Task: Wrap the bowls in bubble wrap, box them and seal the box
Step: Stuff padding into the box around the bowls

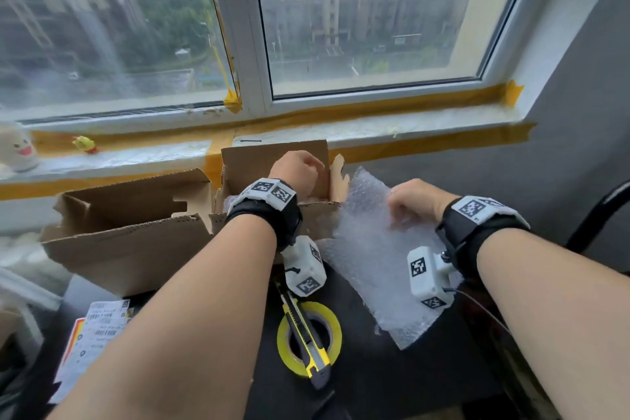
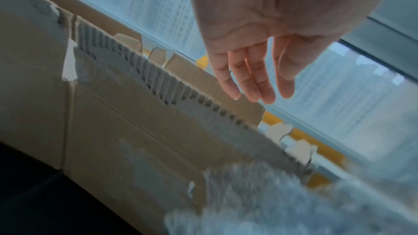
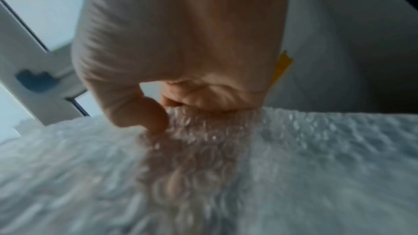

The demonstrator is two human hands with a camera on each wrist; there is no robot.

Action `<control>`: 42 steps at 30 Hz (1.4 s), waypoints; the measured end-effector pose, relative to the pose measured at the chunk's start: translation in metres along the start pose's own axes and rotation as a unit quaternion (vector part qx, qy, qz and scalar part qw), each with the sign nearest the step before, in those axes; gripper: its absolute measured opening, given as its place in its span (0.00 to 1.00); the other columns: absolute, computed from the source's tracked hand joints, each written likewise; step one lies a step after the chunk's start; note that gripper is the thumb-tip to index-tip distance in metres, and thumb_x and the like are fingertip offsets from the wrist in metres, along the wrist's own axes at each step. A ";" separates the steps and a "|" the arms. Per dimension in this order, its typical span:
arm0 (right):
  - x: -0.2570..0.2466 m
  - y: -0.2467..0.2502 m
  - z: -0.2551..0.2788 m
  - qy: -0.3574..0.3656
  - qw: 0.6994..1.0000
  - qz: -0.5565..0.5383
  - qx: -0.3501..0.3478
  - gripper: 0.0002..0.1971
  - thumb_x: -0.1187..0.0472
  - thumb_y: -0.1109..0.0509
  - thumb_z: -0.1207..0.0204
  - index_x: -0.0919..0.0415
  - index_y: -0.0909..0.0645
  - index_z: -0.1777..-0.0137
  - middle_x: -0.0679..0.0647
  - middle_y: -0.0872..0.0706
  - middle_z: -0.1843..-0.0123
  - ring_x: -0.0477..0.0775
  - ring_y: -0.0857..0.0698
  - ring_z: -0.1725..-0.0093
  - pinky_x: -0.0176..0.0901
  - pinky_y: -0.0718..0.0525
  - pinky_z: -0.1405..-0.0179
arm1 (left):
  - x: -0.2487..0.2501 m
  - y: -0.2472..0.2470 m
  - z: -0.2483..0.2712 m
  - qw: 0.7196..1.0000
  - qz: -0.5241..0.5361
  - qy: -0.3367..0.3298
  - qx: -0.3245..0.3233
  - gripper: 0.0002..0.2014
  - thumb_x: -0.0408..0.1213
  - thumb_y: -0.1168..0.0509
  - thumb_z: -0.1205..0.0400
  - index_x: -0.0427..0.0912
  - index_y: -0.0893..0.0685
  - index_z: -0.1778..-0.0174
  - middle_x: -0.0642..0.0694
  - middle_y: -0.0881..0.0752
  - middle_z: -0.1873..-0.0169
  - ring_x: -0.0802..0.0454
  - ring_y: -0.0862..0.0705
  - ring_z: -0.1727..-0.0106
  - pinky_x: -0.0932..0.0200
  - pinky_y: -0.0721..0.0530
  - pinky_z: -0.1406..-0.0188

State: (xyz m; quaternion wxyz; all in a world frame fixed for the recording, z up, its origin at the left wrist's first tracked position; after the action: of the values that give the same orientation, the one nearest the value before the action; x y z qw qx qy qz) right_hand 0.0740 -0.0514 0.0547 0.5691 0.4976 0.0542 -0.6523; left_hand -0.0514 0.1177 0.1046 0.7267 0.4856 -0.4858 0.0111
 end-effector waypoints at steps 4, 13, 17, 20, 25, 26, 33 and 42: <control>-0.051 0.016 0.021 0.070 0.980 -0.188 -0.020 0.18 0.77 0.49 0.24 0.64 0.31 0.74 0.58 0.26 0.77 0.51 0.20 0.83 0.41 0.21 0.71 | -0.003 0.023 0.008 0.985 0.163 0.039 0.027 0.17 0.43 0.46 0.12 0.42 0.14 0.54 0.41 0.12 0.53 0.48 0.17 0.58 0.57 0.20 0.58; -0.108 0.022 0.030 0.141 0.936 -0.324 0.007 0.21 0.71 0.43 0.28 0.62 0.22 0.83 0.54 0.19 0.82 0.48 0.23 0.83 0.30 0.28 0.84 | -0.025 0.050 0.043 0.841 0.509 0.107 -0.151 0.58 0.76 0.31 0.42 0.42 0.34 0.22 0.32 0.18 0.34 0.35 0.16 0.36 0.34 0.20 0.36; -0.121 0.000 0.026 0.142 0.914 -0.380 0.002 0.11 0.71 0.40 0.29 0.65 0.23 0.71 0.55 0.17 0.78 0.50 0.19 0.78 0.33 0.23 0.78 | -0.037 0.073 0.056 0.904 0.399 0.097 -0.122 0.15 0.39 0.30 0.20 0.38 0.19 0.40 0.38 0.11 0.55 0.49 0.10 0.63 0.56 0.10 0.65; -0.137 -0.028 0.024 0.149 0.928 -0.340 -0.044 0.11 0.70 0.38 0.24 0.59 0.20 0.65 0.52 0.17 0.75 0.50 0.19 0.73 0.39 0.19 0.73 | -0.059 0.098 0.051 0.924 0.368 0.096 -0.033 0.06 0.20 0.35 0.20 0.33 0.16 0.58 0.43 0.13 0.73 0.56 0.16 0.77 0.65 0.16 0.77; -0.147 -0.075 0.021 0.135 0.970 -0.197 -0.051 0.10 0.73 0.33 0.21 0.59 0.15 0.56 0.54 0.13 0.68 0.48 0.16 0.72 0.36 0.18 0.75 | -0.096 0.144 0.050 0.939 0.330 0.090 0.046 0.09 0.24 0.34 0.18 0.38 0.17 0.64 0.49 0.18 0.81 0.60 0.24 0.84 0.71 0.28 0.86; -0.148 -0.082 0.018 0.132 0.970 -0.200 -0.050 0.10 0.73 0.34 0.20 0.59 0.14 0.53 0.54 0.13 0.67 0.50 0.16 0.70 0.38 0.17 0.71 | -0.103 0.151 0.051 0.946 0.309 0.088 0.046 0.09 0.26 0.35 0.18 0.40 0.17 0.64 0.48 0.20 0.78 0.60 0.26 0.83 0.72 0.30 0.86; -0.171 -0.120 0.019 0.125 0.940 -0.310 -0.065 0.15 0.78 0.42 0.20 0.64 0.18 0.60 0.61 0.15 0.67 0.57 0.17 0.70 0.44 0.16 0.74 | -0.147 0.191 0.055 0.930 0.350 0.092 0.066 0.08 0.22 0.40 0.23 0.36 0.19 0.62 0.47 0.16 0.75 0.55 0.20 0.78 0.67 0.24 0.77; -0.202 -0.140 0.014 0.165 0.958 -0.233 0.012 0.20 0.77 0.31 0.26 0.58 0.18 0.39 0.54 0.19 0.49 0.58 0.22 0.42 0.43 0.24 0.54 | -0.170 0.207 0.053 0.938 0.327 0.117 0.008 0.17 0.20 0.32 0.25 0.42 0.16 0.44 0.39 0.16 0.53 0.46 0.20 0.57 0.64 0.24 0.72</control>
State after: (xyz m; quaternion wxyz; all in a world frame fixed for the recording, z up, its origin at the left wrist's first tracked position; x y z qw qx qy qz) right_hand -0.0748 0.1273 0.1355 0.3788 0.5787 0.2539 -0.6761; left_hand -0.2788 0.2671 0.1297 0.7310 0.3011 -0.5289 0.3086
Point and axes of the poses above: each hand's wrist, its own z-axis away from the middle knuckle, its own y-axis out of the back of the hand, x = y × z, the point moved 9 cm from there along -z, towards the middle knuckle
